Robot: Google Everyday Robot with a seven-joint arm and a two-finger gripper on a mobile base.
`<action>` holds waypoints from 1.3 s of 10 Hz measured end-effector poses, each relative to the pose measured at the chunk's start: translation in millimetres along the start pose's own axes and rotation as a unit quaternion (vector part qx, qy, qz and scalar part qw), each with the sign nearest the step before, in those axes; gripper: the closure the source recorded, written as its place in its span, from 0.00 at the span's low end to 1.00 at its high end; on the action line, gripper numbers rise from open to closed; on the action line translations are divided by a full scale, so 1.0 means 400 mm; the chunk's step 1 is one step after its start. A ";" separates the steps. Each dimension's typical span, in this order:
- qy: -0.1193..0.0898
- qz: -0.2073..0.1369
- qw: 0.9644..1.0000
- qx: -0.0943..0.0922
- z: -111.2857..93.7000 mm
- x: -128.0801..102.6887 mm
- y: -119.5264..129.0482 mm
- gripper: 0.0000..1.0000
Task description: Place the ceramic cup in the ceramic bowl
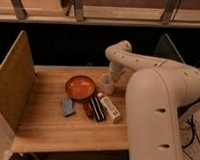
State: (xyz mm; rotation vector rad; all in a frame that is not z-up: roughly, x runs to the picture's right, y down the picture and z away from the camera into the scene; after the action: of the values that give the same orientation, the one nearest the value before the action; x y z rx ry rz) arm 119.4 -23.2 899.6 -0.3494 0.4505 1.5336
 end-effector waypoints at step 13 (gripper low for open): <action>-0.155 -0.047 0.985 -0.065 -0.377 0.025 0.174 1.00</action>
State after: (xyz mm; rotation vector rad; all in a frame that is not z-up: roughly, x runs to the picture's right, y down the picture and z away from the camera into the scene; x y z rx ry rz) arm 40.5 -87.0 767.7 -0.2234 0.0894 1.4964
